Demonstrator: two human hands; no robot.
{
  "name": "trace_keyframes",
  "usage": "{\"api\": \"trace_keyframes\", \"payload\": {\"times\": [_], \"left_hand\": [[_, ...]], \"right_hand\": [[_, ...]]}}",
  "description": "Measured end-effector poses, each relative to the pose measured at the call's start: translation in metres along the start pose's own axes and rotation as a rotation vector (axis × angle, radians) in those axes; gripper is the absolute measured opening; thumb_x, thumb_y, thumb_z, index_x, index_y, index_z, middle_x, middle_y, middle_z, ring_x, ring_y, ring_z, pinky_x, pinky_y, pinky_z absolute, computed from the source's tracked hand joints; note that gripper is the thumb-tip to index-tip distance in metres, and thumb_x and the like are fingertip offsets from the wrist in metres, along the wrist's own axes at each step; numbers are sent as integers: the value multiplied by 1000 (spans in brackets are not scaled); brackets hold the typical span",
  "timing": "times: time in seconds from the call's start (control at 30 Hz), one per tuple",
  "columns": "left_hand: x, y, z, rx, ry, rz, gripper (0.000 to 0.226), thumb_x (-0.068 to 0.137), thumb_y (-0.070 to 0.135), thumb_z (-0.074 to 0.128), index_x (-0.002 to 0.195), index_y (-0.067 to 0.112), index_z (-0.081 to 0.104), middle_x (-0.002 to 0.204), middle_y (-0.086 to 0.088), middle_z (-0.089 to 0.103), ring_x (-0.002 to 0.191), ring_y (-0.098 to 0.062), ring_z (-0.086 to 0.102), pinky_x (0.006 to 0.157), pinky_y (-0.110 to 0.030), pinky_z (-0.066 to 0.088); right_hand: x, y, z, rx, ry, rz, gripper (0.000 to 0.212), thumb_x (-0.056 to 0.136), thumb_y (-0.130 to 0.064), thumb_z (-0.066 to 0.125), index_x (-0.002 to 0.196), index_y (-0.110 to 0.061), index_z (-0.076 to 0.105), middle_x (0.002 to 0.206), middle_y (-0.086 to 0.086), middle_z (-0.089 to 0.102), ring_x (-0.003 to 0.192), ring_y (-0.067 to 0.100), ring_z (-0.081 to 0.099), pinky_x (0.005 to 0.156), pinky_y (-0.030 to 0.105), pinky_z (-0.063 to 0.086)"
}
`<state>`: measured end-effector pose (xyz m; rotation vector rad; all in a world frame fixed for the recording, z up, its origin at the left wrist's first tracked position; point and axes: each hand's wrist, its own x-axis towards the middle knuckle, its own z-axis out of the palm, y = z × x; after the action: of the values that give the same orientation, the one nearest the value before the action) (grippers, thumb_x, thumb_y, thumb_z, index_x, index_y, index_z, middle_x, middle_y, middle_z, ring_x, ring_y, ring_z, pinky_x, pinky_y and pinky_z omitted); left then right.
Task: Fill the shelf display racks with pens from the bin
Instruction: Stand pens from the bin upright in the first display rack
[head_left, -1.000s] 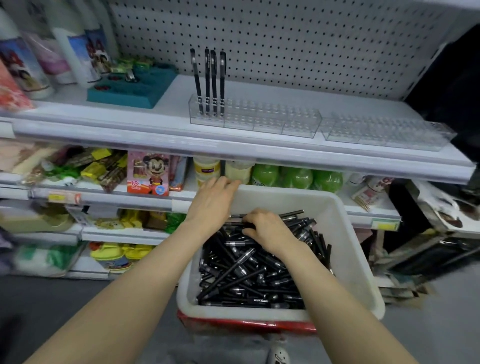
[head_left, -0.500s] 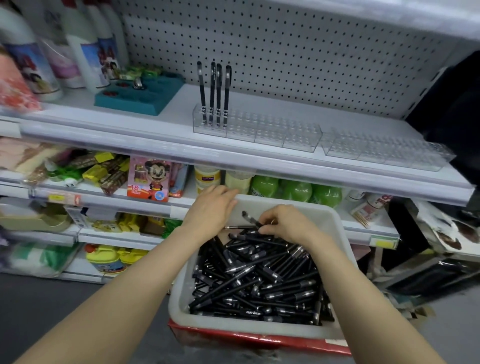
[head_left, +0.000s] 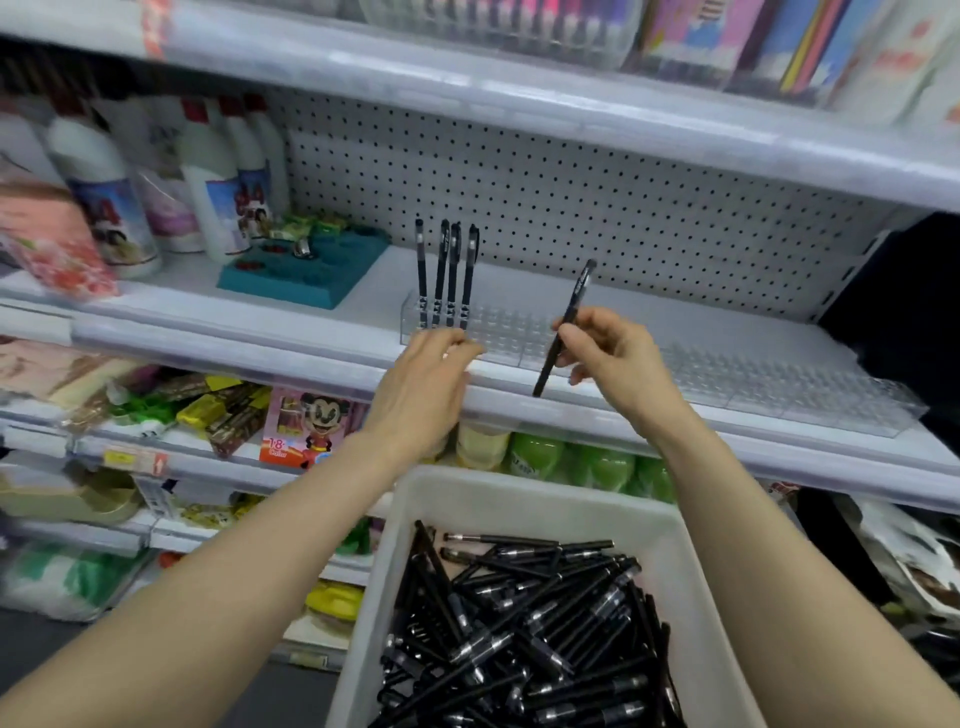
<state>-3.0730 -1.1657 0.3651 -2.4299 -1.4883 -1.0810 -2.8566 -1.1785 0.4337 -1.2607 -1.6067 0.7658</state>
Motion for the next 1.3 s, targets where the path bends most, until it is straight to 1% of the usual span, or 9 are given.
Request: {"api": "trace_keyframes", "payload": {"times": [0.1,0.23,0.33,0.57,0.67,0.83,1.03,1.17,1.3], "left_hand": [[24,-18,-4,108,18,11,47,87,6,63,133,10,55,132,-13,52,122,-32,45,97,-44,45],[35,-36,5,180,-15,20,46,90,21,62,134,10,55,132,-14,52,121,-34,46,99,-49,45],[34,-42,12,190,17,25,44,89,23,64,131,11,57,128,-13,54,116,-34,48,97,-47,46],[32,-41,16,185,48,9,44,88,19,65,130,13,57,123,-10,55,111,-32,48,93,-43,45],[32,-40,16,181,47,-1,45,86,17,66,130,13,57,123,-11,55,111,-32,47,92,-43,45],[32,-40,18,177,56,-3,45,86,15,65,131,13,57,123,-12,54,112,-33,48,93,-44,45],[32,-38,16,181,39,-7,47,87,13,63,133,13,55,125,-12,53,114,-33,46,95,-43,45],[30,-36,9,195,-9,21,53,85,8,63,136,9,51,133,-14,51,124,-33,43,104,-47,41],[7,-17,5,116,42,-42,50,87,8,59,137,8,51,135,-13,50,128,-32,41,108,-45,37]], "right_hand": [[28,-12,8,24,127,-65,10,98,-11,56,102,-6,63,80,3,67,69,10,65,62,26,55],[62,-23,25,0,246,-118,7,97,-11,56,100,-16,59,80,0,68,71,15,69,63,29,58],[82,-23,43,-71,261,-145,7,97,-14,57,103,-17,59,88,4,71,73,15,69,65,28,59],[107,3,74,-181,228,-103,7,93,-21,61,99,-21,65,83,1,69,83,27,66,80,47,56],[106,16,81,-304,168,-55,17,92,-23,64,102,-11,71,86,6,69,84,25,64,84,40,53],[110,16,80,-377,144,-1,22,92,-25,65,107,-10,71,97,7,71,83,18,56,76,21,40],[110,13,78,-402,107,36,24,92,-26,65,108,-10,71,104,10,71,95,25,63,87,29,49],[102,11,73,-379,104,22,29,90,-23,67,115,-7,69,108,11,70,101,25,64,94,31,50],[68,11,62,-431,194,-82,31,93,-20,63,121,-9,66,109,8,67,92,15,60,86,24,47]]}}
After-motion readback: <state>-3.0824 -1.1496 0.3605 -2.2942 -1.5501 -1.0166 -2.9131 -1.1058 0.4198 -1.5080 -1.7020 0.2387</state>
